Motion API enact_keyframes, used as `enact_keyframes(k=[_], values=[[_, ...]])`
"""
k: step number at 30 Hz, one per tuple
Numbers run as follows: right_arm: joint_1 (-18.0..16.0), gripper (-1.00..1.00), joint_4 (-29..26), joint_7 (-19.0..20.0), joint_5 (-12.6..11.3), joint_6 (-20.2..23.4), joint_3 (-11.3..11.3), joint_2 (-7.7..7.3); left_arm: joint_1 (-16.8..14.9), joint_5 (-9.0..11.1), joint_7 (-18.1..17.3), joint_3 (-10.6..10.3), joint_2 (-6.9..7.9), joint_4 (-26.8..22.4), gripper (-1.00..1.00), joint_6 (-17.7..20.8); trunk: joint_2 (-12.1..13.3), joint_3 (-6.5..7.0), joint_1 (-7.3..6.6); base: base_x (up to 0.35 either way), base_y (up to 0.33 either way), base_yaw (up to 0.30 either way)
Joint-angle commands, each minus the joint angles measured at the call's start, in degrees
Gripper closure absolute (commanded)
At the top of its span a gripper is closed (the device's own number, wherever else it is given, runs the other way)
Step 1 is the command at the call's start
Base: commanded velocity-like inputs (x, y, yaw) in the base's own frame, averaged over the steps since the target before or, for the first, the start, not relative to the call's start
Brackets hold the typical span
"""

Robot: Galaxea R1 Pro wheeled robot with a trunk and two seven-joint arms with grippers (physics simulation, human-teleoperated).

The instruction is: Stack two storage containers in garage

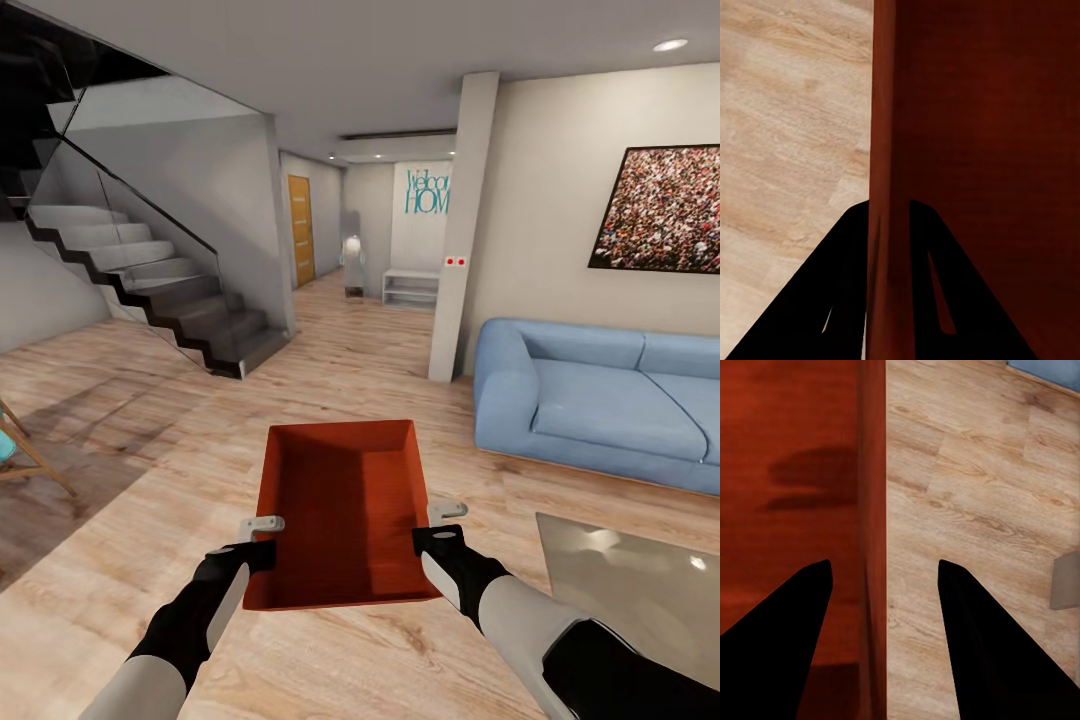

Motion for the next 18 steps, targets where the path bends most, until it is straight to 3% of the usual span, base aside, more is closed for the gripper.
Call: enact_keyframes(k=[1, 18], values=[[0.0, 1.00, 0.0, 0.7, -2.3, 0.3, 2.1, -0.05, -0.1, -1.7, 0.9, 0.0, 0.09, -0.2, 1.00, -1.4, -0.1, -0.14, 0.04, 0.000, 0.000, 0.000], [0.0, 1.00, 0.0, 0.7, -2.3, 0.3, 2.1, -0.06, -0.1, -1.7, 0.9, 0.0, 0.02, -0.2, 1.00, -1.4, -0.1, -0.14, 0.04, 0.000, 0.000, 0.000]])
